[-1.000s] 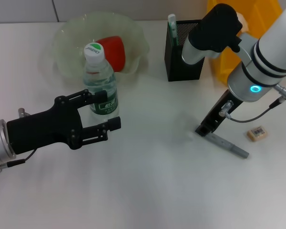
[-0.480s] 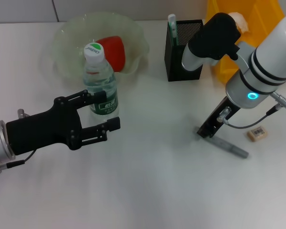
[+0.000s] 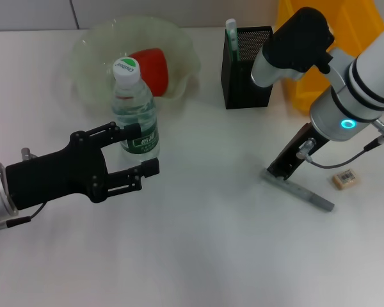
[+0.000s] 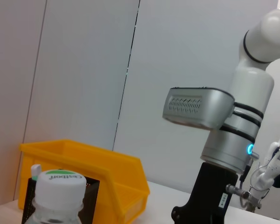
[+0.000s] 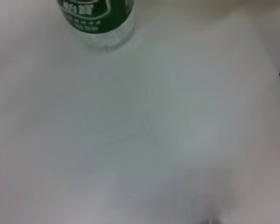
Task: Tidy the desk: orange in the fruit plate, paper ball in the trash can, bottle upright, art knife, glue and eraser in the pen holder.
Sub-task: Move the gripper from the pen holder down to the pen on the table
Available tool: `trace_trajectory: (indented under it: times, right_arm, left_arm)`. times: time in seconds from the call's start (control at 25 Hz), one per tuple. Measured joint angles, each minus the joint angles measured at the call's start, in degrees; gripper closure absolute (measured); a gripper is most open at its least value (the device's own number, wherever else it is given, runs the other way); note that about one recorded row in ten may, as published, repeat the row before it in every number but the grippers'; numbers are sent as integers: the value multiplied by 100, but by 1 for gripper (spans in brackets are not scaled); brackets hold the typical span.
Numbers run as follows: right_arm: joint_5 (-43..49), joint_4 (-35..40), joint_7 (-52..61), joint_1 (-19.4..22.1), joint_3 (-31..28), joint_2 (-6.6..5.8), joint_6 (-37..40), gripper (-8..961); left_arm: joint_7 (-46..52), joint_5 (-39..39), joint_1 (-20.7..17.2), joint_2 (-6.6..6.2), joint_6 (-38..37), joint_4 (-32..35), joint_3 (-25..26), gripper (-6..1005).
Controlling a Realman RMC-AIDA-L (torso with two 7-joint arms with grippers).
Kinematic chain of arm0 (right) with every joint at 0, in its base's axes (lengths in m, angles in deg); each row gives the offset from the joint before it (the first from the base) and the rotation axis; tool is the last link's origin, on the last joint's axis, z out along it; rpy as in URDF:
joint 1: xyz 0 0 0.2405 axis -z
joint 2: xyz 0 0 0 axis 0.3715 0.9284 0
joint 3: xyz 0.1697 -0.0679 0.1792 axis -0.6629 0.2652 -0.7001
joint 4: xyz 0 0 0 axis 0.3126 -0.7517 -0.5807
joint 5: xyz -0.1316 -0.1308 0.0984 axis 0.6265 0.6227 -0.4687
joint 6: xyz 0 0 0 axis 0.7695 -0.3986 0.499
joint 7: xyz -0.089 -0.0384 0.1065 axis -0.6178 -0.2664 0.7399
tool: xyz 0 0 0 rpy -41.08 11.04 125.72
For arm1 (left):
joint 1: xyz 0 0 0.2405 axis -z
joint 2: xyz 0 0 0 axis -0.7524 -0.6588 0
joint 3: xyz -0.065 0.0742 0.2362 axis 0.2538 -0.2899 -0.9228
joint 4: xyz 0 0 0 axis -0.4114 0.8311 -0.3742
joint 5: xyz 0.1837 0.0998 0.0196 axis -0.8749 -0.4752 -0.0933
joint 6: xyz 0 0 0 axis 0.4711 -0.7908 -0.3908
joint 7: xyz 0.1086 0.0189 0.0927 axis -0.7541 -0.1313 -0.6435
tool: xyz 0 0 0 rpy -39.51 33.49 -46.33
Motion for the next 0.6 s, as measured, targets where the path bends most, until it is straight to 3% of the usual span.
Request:
trace_trajectory:
  times: [0.52,0.6]
  right_arm:
    - [61,-33,-38,34,69,-1,-111,777]
    - [65,-89,-39,35,115,1,-169,708]
  left_arm:
    - [-34,0,0,20,4,-9,-21,225]
    - [-35,0,0,25,5,-14,-25,225]
